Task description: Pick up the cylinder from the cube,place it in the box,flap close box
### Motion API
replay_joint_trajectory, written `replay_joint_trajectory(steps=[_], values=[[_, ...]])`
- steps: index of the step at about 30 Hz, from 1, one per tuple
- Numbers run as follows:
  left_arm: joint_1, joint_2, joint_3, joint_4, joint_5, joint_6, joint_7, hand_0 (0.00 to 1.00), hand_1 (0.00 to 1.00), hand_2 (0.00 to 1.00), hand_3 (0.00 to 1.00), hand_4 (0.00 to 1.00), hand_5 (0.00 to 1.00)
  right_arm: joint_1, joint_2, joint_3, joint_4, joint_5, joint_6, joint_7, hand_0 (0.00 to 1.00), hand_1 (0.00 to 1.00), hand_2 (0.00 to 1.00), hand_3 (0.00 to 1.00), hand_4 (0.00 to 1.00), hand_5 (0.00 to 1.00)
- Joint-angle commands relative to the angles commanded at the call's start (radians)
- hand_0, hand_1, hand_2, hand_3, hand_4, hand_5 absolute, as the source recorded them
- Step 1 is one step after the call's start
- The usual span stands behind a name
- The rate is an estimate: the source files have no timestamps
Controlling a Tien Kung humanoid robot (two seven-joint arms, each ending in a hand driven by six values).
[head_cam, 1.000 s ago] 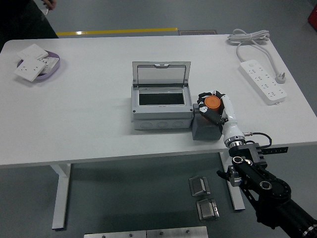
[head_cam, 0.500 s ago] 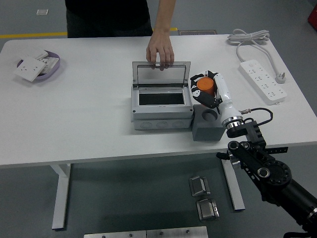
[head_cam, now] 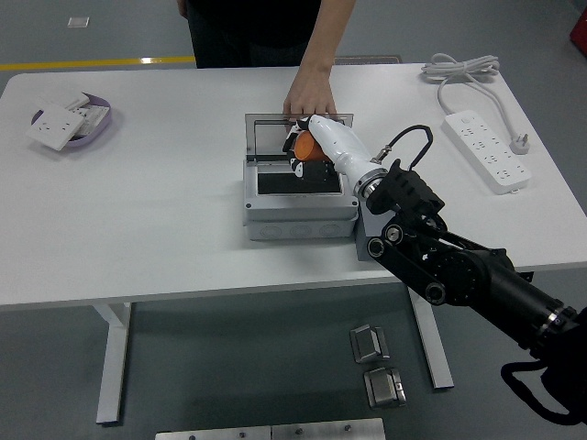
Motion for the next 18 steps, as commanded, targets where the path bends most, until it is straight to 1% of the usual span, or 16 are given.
replay_joint_trajectory(steps=[1, 2, 5, 7, 8, 10, 13, 14, 18], values=[[-0.001, 0.001, -0.003, 0.000, 0.003, 0.000, 0.001, 0.598, 0.621, 0.619, 0.614, 0.681, 0.312, 0.008, 0.006, -0.004, -0.010, -0.022, 0.008, -0.007, 0.288, 0.336, 0.297, 0.225, 0.002, 0.002], [-0.002, 0.001, -0.006, 0.000, 0.005, 0.001, 0.002, 0.598, 0.621, 0.619, 0.615, 0.683, 0.318, 0.014, 0.011, -0.007, -0.019, -0.042, 0.016, -0.013, 0.296, 0.340, 0.303, 0.248, 0.002, 0.002], [-0.005, 0.004, -0.013, 0.000, 0.012, 0.001, 0.004, 0.598, 0.621, 0.619, 0.615, 0.683, 0.318, 0.031, 0.028, -0.020, -0.048, -0.099, 0.062, -0.025, 0.296, 0.340, 0.303, 0.248, 0.002, 0.002], [-0.006, 0.006, -0.014, 0.000, 0.015, 0.000, 0.005, 0.598, 0.621, 0.619, 0.615, 0.683, 0.318, 0.037, 0.038, -0.028, -0.065, -0.115, 0.088, -0.029, 0.296, 0.340, 0.303, 0.248, 0.002, 0.002], [-0.006, 0.007, -0.015, 0.000, 0.016, 0.000, 0.006, 0.598, 0.621, 0.620, 0.615, 0.684, 0.320, 0.039, 0.042, -0.032, -0.073, -0.118, 0.096, -0.029, 0.335, 0.392, 0.344, 0.332, 0.002, 0.002], [-0.007, 0.008, -0.016, 0.000, 0.018, 0.000, 0.007, 0.598, 0.621, 0.620, 0.615, 0.684, 0.320, 0.042, 0.052, -0.043, -0.089, -0.118, 0.107, -0.026, 0.335, 0.392, 0.344, 0.332, 0.002, 0.002], [-0.008, 0.009, -0.016, 0.000, 0.020, 0.000, 0.008, 0.598, 0.621, 0.620, 0.615, 0.684, 0.320, 0.045, 0.053, -0.054, -0.107, -0.108, 0.109, -0.019, 0.335, 0.392, 0.344, 0.332, 0.002, 0.002], [-0.009, 0.010, -0.017, 0.000, 0.021, 0.000, 0.008, 0.598, 0.621, 0.619, 0.615, 0.684, 0.321, 0.046, 0.053, -0.057, -0.113, -0.105, 0.108, -0.017, 0.700, 0.631, 0.577, 0.587, 0.343, 0.002], [-0.011, 0.011, -0.016, 0.000, 0.022, -0.001, 0.009, 0.598, 0.621, 0.619, 0.615, 0.684, 0.321, 0.051, 0.053, -0.063, -0.128, -0.105, 0.108, -0.013, 0.700, 0.631, 0.577, 0.587, 0.343, 0.002]])
